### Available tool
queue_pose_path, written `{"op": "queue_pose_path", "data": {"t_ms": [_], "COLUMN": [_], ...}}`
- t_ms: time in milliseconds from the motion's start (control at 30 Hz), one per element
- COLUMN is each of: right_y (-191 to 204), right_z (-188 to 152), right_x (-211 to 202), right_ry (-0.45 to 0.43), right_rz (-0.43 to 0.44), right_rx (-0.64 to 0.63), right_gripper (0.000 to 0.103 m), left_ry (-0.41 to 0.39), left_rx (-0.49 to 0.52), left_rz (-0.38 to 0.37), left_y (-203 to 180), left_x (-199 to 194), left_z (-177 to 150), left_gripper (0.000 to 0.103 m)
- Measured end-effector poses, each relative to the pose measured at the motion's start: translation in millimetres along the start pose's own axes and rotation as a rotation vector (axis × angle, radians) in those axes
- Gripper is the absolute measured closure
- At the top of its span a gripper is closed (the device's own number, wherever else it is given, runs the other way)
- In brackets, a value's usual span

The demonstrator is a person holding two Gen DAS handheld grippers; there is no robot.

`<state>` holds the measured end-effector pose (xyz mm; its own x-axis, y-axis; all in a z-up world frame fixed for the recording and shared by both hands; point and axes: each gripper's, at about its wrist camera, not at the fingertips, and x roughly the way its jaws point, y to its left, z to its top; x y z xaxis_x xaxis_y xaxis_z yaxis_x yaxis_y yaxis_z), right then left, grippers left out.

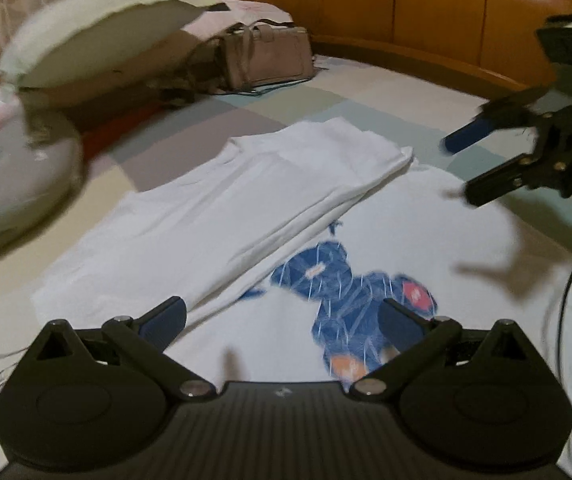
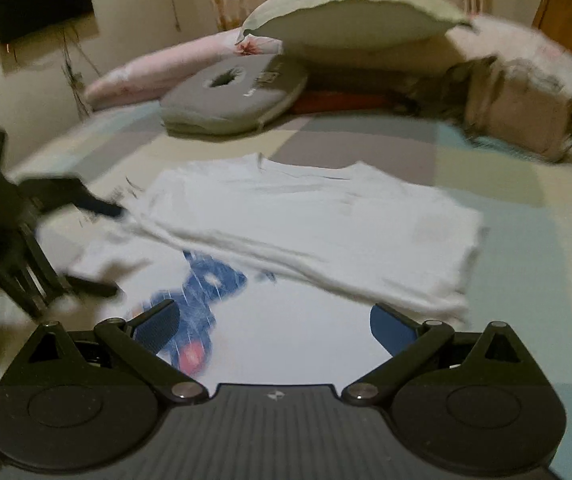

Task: Fold clothes

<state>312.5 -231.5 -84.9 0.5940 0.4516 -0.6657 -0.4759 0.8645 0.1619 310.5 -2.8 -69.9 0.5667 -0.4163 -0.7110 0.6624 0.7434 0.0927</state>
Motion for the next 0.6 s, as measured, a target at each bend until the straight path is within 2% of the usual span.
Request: {"op": "queue_pose_path", "data": {"t_ms": [167, 267, 367, 600], "right_y": [24, 39, 53, 59], "right_z": [-33, -52, -71, -88], "right_x": [-3, -5, -6, 14], "right_ry": [0.053, 0.084, 0.113, 0.133], "right_rz": [-0.030, -0.049, -0.069, -0.135], "right_rx": [-0.027, -0.043, -0.055, 0.016], "right_gripper": [0.000, 0.000, 0.000, 0.000], "left_ry": [0.034, 0.043, 0.041, 0.033], "left_rx": [0.004, 0.006, -0.032, -0.130], "left_rz": [0.063, 0.062, 0.061, 0.062], "left_y": [-25, -46, -53, -68], "left_x": [-28, -31, -33, -37], "left_z": [-27, -47, -61, -93], "left_gripper": [0.001, 0.001, 0.001, 0.001]}}
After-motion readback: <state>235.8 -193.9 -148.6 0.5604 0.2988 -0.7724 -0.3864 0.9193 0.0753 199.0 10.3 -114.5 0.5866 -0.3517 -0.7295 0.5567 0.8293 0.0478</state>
